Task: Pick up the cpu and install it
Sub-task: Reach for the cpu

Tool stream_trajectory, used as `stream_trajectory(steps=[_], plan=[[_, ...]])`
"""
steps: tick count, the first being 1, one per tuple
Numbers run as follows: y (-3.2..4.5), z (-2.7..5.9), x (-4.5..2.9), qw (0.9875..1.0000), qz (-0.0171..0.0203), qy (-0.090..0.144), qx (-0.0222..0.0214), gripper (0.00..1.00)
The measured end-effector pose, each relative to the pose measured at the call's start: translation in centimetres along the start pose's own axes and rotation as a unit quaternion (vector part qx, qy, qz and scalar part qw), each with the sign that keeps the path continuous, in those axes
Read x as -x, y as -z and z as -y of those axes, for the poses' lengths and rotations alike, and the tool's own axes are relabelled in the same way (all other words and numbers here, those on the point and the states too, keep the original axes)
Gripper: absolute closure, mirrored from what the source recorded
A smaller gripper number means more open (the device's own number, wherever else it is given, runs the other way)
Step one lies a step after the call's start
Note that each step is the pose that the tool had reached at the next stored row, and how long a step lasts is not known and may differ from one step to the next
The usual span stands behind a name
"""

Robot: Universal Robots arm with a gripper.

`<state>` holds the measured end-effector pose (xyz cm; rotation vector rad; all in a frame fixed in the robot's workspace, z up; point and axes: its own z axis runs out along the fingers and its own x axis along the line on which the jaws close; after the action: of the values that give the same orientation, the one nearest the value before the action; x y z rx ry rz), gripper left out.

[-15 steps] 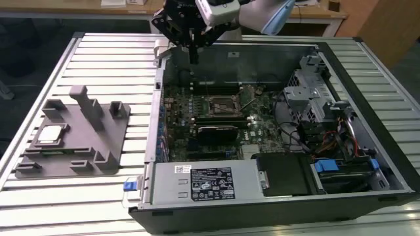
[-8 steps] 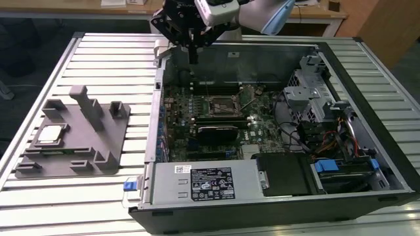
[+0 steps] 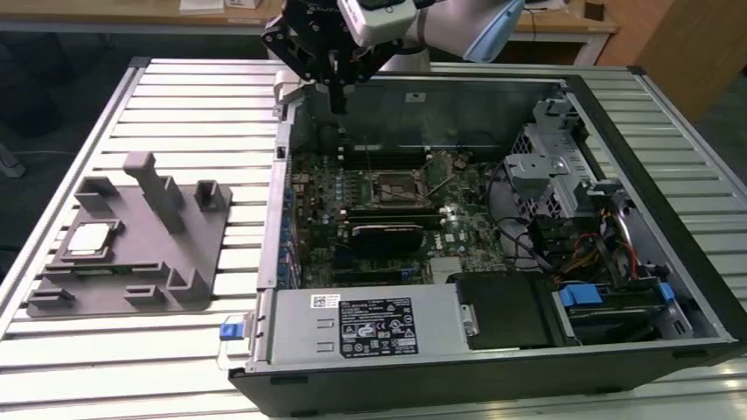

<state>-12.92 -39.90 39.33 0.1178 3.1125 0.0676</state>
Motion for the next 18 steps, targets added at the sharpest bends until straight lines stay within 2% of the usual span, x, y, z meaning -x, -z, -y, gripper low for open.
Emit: stream_trajectory(steps=[18], plan=[[0.05, 0.15, -1.99, 1.0, 0.0, 0.0, 0.0, 0.89]])
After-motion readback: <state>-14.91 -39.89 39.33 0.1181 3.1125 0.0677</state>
